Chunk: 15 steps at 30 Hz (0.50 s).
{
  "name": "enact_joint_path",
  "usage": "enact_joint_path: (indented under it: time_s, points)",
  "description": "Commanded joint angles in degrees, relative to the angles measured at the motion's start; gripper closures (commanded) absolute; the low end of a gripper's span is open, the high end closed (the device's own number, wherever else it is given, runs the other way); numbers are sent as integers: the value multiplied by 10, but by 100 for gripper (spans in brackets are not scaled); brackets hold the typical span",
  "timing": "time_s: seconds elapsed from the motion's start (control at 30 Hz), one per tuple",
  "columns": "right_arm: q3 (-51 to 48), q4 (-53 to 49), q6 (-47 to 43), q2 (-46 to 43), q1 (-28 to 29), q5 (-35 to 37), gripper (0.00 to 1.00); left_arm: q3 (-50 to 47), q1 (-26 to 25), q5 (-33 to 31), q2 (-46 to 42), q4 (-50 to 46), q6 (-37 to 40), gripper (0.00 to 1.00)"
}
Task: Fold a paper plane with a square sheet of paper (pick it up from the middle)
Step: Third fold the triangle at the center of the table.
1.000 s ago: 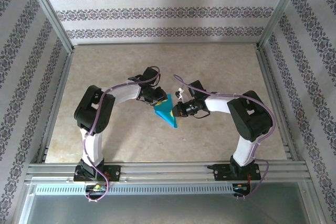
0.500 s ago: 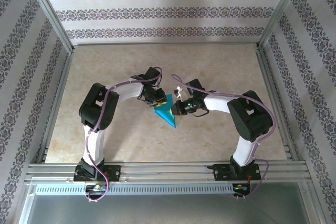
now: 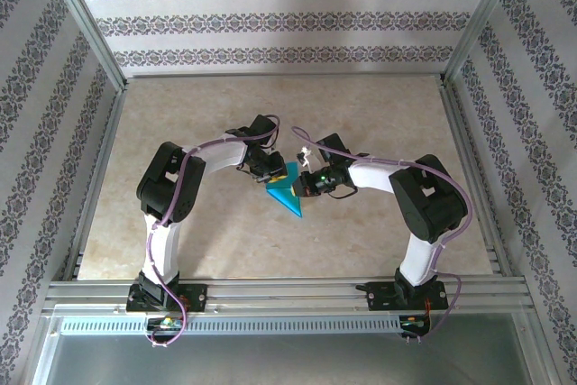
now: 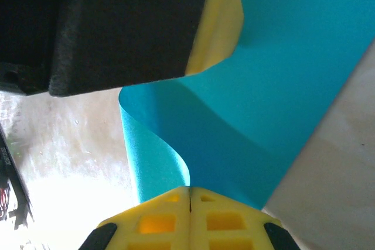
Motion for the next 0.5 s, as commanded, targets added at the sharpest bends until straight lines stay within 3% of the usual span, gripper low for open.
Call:
enact_joint_path:
  time_s: [0.0,0.47]
  points:
    - [14,-14,-13,14,6,13,99,2,-1,2,20,-33,9,80]
    - [19,-26,-13,25,6,34,99,1,-2,3,18,-31,8,80]
